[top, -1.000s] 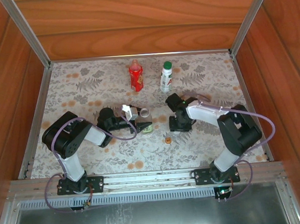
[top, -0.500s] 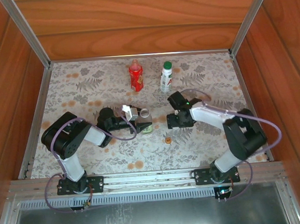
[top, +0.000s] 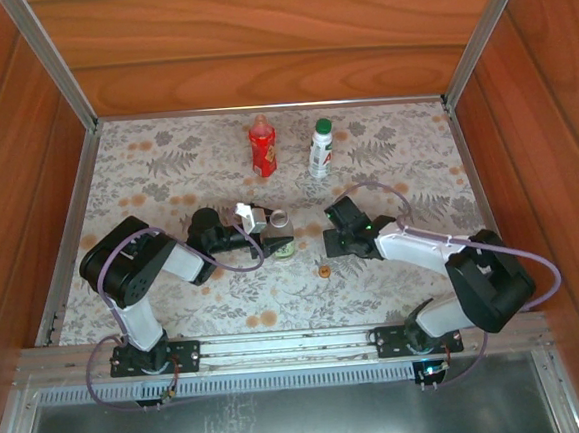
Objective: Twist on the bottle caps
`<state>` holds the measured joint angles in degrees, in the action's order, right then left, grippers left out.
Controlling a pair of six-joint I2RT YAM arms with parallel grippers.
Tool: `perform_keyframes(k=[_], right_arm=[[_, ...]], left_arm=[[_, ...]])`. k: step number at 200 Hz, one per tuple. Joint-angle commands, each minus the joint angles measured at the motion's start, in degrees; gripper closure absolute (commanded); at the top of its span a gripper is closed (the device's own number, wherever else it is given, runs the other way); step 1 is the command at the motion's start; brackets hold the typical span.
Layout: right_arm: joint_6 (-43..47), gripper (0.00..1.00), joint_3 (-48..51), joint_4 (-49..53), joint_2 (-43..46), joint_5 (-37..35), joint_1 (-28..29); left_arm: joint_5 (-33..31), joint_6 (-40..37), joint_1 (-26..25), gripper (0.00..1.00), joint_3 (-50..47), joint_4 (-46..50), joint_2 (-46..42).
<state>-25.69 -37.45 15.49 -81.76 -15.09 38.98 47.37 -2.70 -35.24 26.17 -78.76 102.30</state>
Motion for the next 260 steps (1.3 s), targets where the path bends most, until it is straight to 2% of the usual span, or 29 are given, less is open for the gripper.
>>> perform_keyframes(k=[1,121,156,217,260], right_arm=[[-1.9,0.38,1.0,-2.1,-1.3,-2.0,0.0],[-2.7,0.57,2.7,-3.9,-3.6,-2.0,0.0],[-2.5,0.59,2.4,-2.3,-2.2,-2.0,0.0],[-0.3,0.58,-6.4,13.4,1.0,1.8,0.7],[1.7,0.57,-17.5,27.7,1.5,6.3,2.0]], left_arm=[[1.0,-0.5,0.5,0.35,-0.7,2.2,-0.8],[1.4,-0.3,0.5,0.35,-0.4,2.9,-0.9],[1.4,-0.3,0.4,0.35,-0.2,3.1,-0.8],[1.3,-0.5,0.5,0.35,-0.1,3.3,-0.5],[1.4,-0.7,0.5,0.35,-0.2,3.4,-0.4]])
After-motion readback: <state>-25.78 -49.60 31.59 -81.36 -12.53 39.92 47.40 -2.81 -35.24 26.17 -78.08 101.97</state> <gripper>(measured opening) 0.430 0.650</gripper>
